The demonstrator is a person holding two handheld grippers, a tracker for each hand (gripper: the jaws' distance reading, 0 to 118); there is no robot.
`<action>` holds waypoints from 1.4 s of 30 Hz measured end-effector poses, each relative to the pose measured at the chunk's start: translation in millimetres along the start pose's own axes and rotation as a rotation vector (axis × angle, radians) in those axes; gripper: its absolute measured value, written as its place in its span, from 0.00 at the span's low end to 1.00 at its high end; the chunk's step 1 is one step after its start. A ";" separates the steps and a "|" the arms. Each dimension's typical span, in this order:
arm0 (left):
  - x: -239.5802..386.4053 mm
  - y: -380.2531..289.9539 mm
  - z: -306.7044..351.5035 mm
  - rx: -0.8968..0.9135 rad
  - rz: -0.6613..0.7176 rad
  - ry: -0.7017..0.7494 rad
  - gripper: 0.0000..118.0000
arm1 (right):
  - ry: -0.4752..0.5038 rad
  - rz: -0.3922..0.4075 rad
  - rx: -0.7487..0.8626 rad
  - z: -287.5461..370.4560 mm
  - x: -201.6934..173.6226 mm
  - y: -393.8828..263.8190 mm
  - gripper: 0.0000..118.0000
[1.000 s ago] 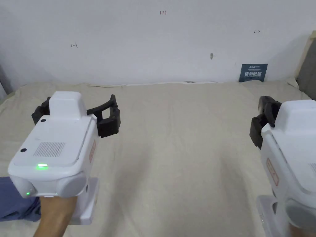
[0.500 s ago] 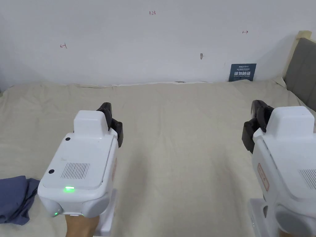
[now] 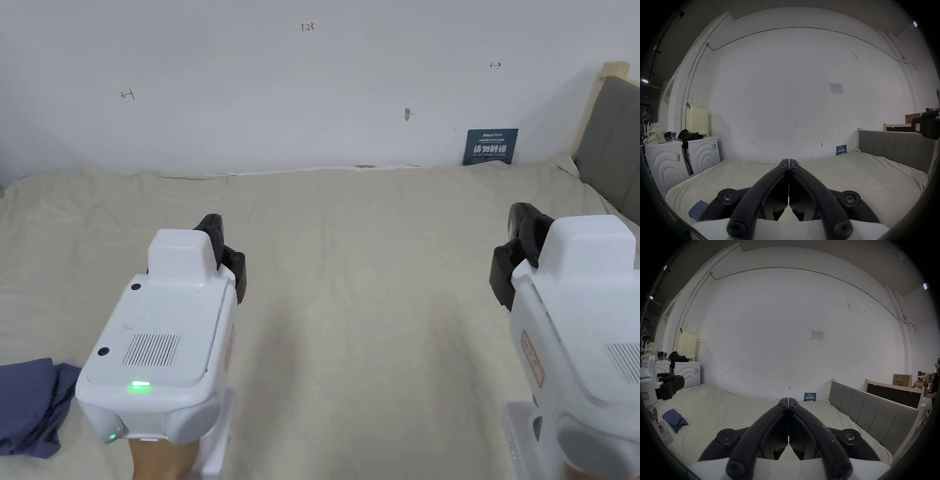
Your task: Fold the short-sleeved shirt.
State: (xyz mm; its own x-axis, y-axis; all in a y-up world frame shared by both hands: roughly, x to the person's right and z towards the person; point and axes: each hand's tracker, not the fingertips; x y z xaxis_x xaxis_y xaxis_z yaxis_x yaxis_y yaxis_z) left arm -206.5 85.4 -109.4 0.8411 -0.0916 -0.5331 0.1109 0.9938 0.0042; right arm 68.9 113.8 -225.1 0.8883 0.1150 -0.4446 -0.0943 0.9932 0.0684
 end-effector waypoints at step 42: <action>-11.6 -3.5 -3.6 -0.018 0.014 0.014 0.00 | 0.010 0.012 0.007 -1.8 -7.4 6.4 0.02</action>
State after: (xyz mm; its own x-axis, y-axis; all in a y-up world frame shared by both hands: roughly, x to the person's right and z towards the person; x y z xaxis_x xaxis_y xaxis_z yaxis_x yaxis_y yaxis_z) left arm -218.5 83.2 -106.2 0.8347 -0.0766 -0.5453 0.0893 0.9960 -0.0031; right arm 60.9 119.3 -223.0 0.8826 0.1270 -0.4527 -0.1018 0.9916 0.0797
